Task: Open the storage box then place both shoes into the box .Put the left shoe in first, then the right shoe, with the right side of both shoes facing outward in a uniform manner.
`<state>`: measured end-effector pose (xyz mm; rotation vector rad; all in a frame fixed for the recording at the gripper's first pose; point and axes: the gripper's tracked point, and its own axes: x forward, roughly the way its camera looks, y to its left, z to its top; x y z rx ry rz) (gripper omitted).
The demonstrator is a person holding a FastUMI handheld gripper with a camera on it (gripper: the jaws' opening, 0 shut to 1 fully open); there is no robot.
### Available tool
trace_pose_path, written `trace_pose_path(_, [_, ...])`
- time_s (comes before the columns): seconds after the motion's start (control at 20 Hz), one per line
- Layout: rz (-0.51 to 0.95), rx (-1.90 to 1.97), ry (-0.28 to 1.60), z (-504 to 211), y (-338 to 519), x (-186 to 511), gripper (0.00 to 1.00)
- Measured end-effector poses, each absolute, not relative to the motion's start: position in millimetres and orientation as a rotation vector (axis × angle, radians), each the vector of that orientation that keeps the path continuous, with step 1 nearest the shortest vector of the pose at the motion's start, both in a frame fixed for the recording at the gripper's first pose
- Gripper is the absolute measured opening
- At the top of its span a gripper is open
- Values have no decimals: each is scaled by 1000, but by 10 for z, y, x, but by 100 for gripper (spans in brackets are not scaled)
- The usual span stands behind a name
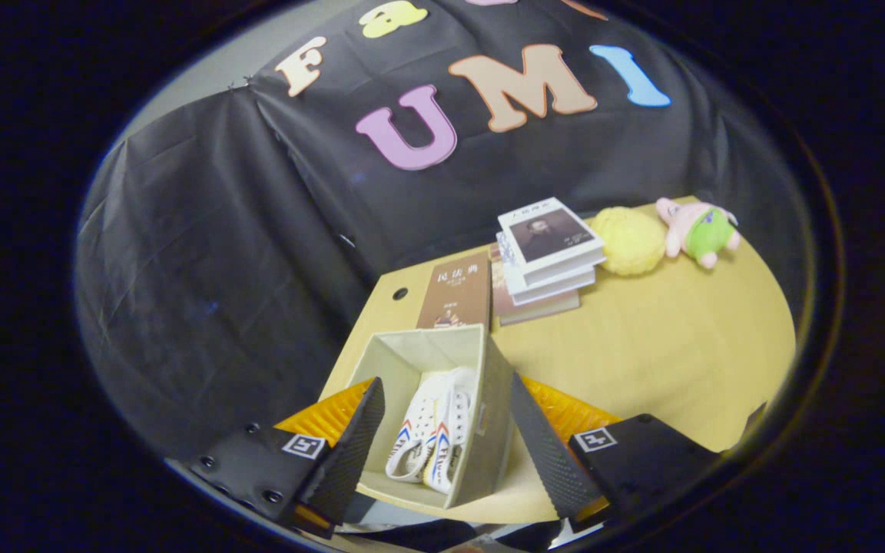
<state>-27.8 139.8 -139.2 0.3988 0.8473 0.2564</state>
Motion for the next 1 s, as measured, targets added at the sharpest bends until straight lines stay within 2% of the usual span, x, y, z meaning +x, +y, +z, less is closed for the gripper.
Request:
trace_pose_path(0.4, [136, 154, 537, -667, 342, -167, 100])
trace_pose_path(1.0, [-31, 12, 250, -165, -615, -318, 100])
